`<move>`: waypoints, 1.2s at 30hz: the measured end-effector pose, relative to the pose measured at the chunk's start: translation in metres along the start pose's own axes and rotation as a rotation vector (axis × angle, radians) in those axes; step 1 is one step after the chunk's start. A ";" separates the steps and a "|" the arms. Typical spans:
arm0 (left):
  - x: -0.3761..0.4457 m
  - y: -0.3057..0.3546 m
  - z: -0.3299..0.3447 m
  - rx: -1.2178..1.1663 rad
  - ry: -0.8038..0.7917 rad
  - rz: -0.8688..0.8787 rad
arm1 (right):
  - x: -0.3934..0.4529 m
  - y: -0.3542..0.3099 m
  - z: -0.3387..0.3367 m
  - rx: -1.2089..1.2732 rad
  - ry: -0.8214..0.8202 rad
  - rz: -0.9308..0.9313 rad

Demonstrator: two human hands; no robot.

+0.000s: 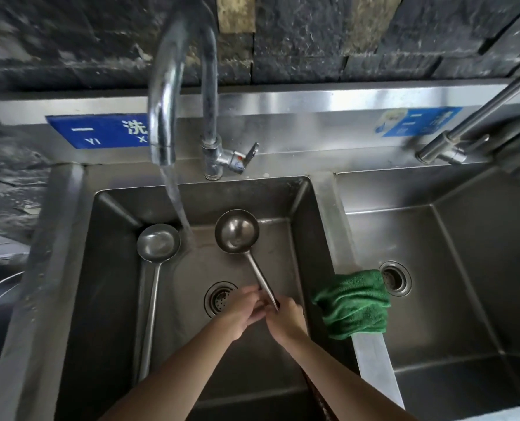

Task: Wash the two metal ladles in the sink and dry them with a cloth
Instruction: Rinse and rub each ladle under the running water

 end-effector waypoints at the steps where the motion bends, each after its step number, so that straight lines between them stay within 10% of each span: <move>1: -0.005 0.005 -0.004 -0.072 0.009 0.008 | -0.003 -0.004 0.001 0.006 -0.004 -0.016; 9: -0.050 0.067 -0.052 -0.434 0.046 0.147 | -0.029 -0.061 -0.006 -0.058 0.055 -0.242; 36: -0.142 0.198 -0.090 -0.606 0.209 0.589 | -0.026 -0.229 -0.040 0.037 0.109 -0.648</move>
Point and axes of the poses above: each hand's wrist, its own x-axis towards the middle knuckle, its own z-axis out of the palm, y = z × x, the point moved 1 cm from there along x, towards the middle knuckle, and after that the axes turned 11 degrees about -x, right-handed, at the moved point
